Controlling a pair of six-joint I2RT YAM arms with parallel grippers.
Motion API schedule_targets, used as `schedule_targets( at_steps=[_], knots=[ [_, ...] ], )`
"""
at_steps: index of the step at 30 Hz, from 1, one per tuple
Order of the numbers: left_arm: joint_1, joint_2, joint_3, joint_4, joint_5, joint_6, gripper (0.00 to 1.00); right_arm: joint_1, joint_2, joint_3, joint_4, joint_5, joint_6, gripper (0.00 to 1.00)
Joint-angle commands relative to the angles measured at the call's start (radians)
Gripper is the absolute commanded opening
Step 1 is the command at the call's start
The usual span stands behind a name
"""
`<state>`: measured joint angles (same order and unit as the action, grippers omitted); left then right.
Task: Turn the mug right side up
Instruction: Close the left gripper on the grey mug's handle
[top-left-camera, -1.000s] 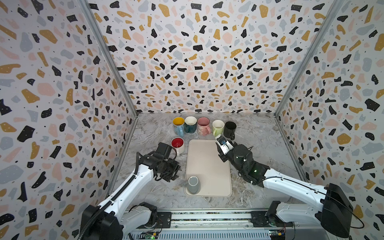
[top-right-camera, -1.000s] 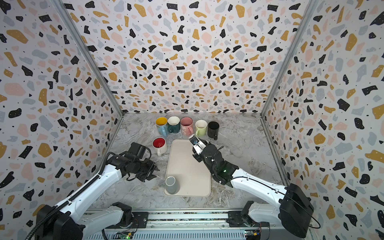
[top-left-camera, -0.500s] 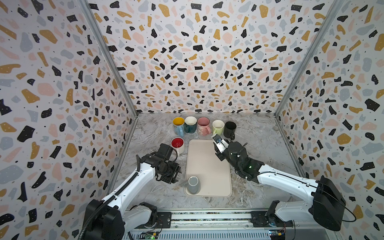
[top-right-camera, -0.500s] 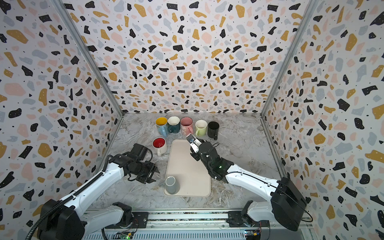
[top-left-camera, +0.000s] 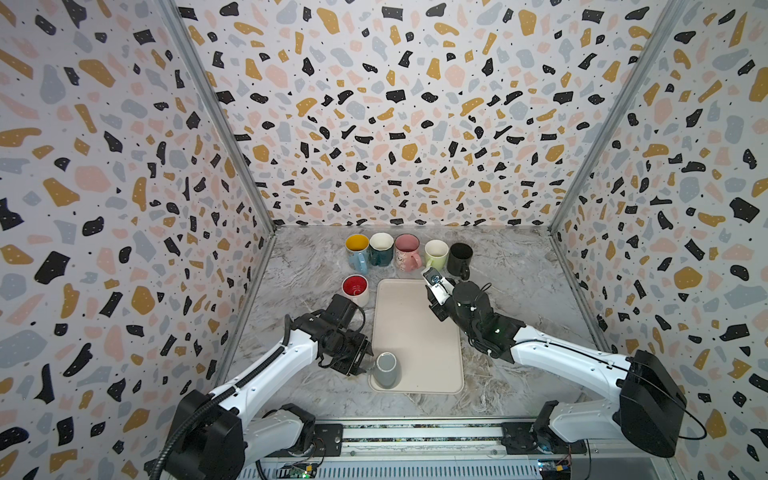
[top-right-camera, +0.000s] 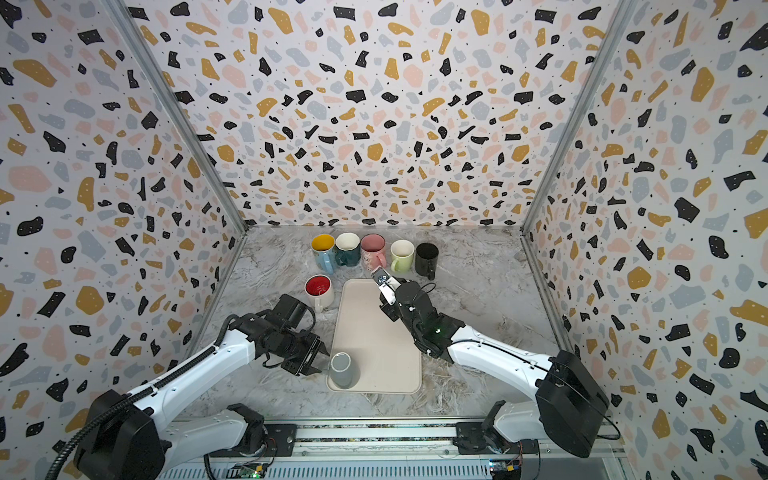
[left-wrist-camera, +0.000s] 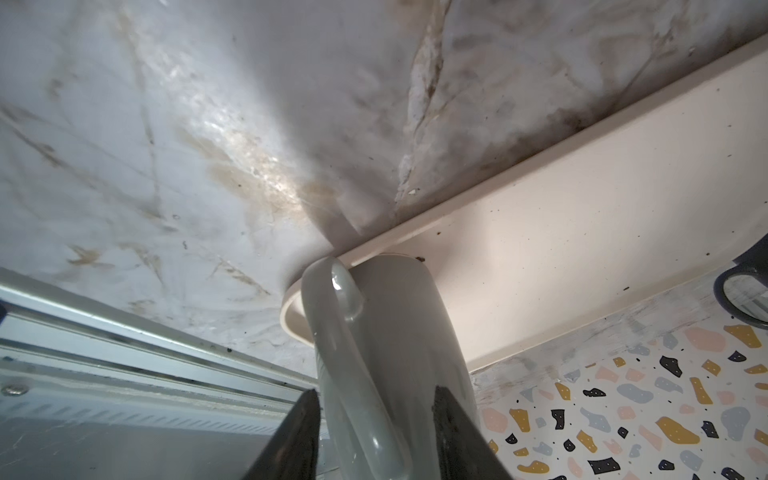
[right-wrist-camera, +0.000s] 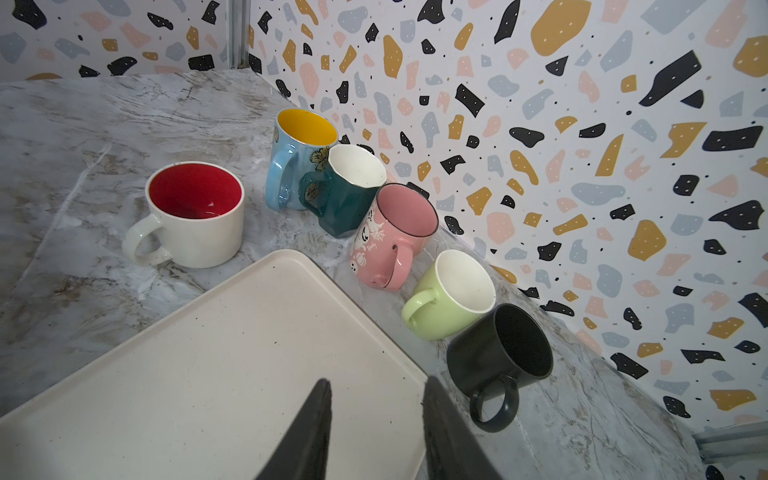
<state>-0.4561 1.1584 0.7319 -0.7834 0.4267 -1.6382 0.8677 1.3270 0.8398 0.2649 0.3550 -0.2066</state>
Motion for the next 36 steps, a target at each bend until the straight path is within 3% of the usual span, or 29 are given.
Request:
schedule_targets(
  at_steps=[1,11,24,36],
  knots=[
    [-0.01,0.0,-0.011,0.018,0.018,-0.03,0.46,-0.006,-0.008,0.035,-0.013,-0.002,0.019,0.38],
    [-0.034,0.015,-0.078,0.173,0.035,-0.117,0.46,-0.008,-0.008,0.027,-0.012,0.002,0.032,0.39],
    [-0.041,0.026,-0.097,0.248,0.047,-0.146,0.42,-0.015,0.002,0.018,-0.013,0.002,0.041,0.38],
    [-0.047,0.062,-0.122,0.328,0.072,-0.153,0.31,-0.019,0.017,0.022,-0.016,0.002,0.045,0.38]
  ],
)
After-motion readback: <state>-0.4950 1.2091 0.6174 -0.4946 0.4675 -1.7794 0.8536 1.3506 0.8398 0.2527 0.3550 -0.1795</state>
